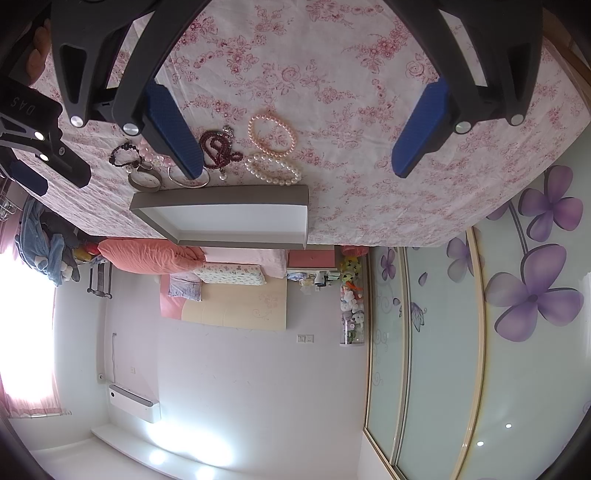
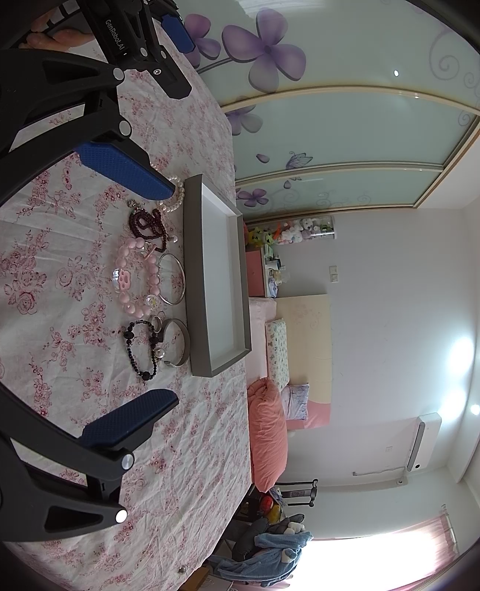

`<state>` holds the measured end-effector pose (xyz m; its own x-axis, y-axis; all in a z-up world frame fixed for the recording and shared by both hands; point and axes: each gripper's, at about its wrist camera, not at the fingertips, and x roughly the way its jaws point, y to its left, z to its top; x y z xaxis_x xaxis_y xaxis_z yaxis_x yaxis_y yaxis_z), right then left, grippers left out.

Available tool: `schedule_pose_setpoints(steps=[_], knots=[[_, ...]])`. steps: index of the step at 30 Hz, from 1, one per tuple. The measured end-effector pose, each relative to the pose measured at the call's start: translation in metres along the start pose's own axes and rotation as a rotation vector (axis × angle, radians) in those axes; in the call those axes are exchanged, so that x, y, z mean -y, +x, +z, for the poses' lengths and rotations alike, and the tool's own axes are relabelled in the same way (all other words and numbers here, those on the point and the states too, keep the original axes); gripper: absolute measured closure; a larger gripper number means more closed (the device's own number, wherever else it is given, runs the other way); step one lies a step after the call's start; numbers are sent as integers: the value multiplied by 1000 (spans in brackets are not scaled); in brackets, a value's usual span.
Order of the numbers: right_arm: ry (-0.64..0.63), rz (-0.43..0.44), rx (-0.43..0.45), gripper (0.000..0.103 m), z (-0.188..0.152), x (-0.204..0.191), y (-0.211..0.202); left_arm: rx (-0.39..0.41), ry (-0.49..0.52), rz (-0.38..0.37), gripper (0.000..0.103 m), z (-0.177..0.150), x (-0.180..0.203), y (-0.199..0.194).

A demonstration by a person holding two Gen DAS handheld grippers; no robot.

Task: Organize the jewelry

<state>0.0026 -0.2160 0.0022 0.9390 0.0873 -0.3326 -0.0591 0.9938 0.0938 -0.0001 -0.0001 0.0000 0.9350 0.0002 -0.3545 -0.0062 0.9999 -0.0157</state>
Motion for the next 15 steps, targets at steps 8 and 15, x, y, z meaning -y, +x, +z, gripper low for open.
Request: schedule_pose_setpoints(steps=[8, 15], knots=[[1, 1, -2, 2, 0, 0, 0, 0, 0, 0, 4, 0, 0, 0], [3, 0, -4, 2, 0, 0, 0, -1, 0, 1, 4, 0, 0, 0]])
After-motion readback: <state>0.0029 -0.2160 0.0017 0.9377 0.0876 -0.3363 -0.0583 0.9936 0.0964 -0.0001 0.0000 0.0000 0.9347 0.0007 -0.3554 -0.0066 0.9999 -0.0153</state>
